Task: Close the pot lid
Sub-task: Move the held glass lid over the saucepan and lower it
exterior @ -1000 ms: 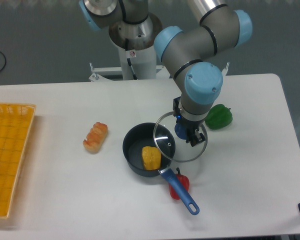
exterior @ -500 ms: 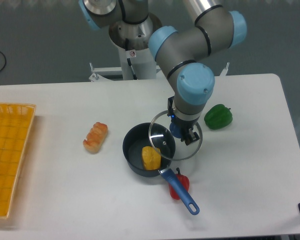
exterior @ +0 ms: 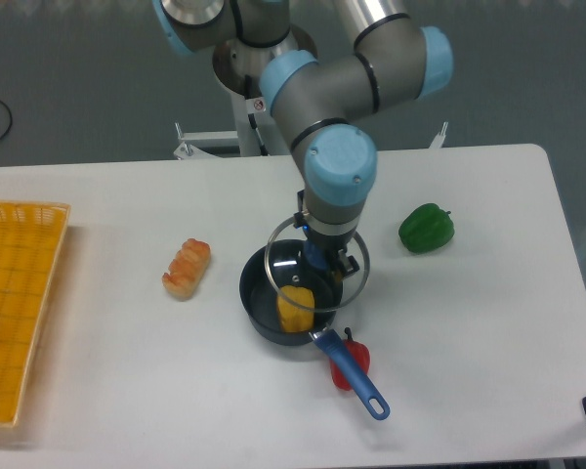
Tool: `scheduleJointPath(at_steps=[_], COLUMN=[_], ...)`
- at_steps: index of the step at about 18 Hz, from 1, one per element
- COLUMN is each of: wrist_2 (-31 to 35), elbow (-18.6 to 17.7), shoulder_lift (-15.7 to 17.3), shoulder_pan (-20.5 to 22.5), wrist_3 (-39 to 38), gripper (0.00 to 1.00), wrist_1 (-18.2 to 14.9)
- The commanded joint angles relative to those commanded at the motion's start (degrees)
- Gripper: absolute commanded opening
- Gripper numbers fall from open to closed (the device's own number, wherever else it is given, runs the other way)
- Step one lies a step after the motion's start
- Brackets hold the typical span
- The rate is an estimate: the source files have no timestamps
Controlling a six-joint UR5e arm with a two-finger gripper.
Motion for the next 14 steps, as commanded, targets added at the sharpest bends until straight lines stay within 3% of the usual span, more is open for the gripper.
scheduleJointPath(at_steps=[14], wrist_2=[0.6], elbow=[-1.6], shoulder_lift=[-0.8], shoulder_pan=[-2.5], wrist_3=[-2.6], gripper=[0.60], wrist_1=[4.0])
